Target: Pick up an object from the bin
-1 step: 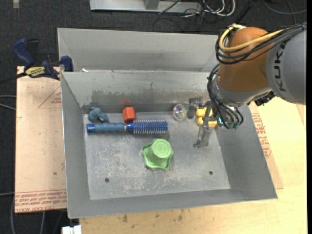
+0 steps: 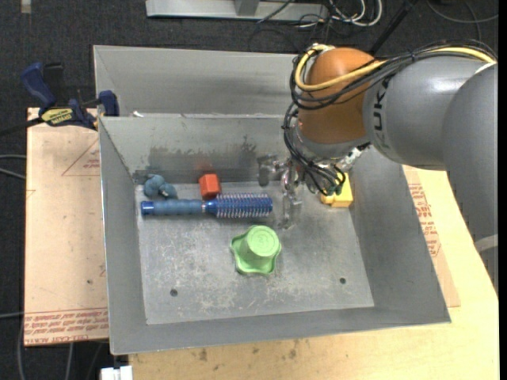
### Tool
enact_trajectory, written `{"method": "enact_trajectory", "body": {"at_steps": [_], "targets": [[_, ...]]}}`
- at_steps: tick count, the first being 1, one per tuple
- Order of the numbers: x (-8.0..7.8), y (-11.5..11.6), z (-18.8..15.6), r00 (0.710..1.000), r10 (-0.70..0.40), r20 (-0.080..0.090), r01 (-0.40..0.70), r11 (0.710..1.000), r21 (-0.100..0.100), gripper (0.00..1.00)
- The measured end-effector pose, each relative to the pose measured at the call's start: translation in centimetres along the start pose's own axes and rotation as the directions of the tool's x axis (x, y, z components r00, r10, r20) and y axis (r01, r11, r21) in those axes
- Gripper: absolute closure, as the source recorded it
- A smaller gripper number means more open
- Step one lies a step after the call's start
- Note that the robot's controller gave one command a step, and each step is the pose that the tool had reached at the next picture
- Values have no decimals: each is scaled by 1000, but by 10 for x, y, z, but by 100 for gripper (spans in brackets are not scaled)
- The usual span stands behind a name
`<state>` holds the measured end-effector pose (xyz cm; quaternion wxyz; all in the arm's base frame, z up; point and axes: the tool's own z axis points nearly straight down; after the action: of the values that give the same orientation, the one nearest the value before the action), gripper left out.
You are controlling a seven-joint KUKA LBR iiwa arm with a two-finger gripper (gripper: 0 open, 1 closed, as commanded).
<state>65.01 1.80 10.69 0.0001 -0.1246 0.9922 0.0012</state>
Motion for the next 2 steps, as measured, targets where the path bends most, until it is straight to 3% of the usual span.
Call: {"method": "enact_trajectory", "body": {"at_steps": [1,2], "targets": [[4,30,37,979,206,0,-206,979,0,0],[4,30,37,978,206,2,-206,978,1,100]]}}
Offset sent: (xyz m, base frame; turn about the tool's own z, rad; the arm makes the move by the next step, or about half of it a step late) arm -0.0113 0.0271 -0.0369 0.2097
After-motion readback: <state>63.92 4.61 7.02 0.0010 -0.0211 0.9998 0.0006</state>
